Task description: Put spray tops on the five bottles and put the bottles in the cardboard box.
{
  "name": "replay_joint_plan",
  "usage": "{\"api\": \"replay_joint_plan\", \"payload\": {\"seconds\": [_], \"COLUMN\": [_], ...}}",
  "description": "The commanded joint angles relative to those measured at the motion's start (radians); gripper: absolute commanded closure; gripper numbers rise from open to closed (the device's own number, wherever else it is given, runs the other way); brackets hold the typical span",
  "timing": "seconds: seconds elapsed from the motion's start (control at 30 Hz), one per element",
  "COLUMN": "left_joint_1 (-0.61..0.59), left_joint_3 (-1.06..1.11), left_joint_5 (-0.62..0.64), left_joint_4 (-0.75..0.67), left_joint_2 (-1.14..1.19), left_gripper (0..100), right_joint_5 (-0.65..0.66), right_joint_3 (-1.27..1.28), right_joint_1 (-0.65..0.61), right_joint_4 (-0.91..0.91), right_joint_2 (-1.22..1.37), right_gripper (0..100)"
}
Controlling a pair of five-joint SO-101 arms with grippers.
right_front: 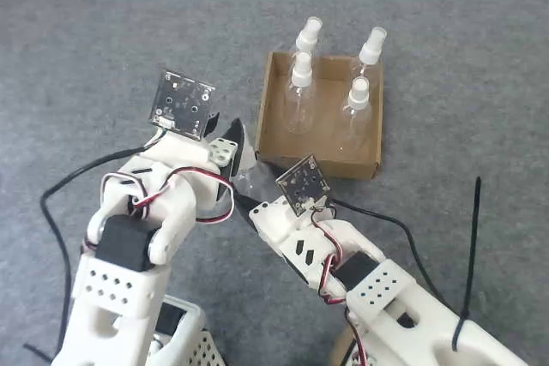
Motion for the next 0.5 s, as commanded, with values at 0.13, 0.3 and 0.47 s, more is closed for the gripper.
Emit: {"api": "replay_joint_plan", "payload": {"seconds": [0.13,0.3,0.47], "left_joint_1": [0.002,0.000,0.000], "left_joint_3": [0.056,0.127,0.125], "left_joint_5": [0.018,0.017,0.023], "left_joint_4": [0.054,0.046,0.044], "left_joint_2": [-0.172,-0.282,-0.325], "left_gripper": [91,91,90], "right_joint_5": [-0.009,-0.009,-0.009], "right_joint_3": [-0.023,-0.020,-0.020], "right_joint_1": [0.012,0.012,0.012], "right_joint_4": [-0.031,-0.031,-0.028], "right_joint_2": [-0.047,-0.047,-0.047], "right_gripper": [99.3,99.3,99.3]}}
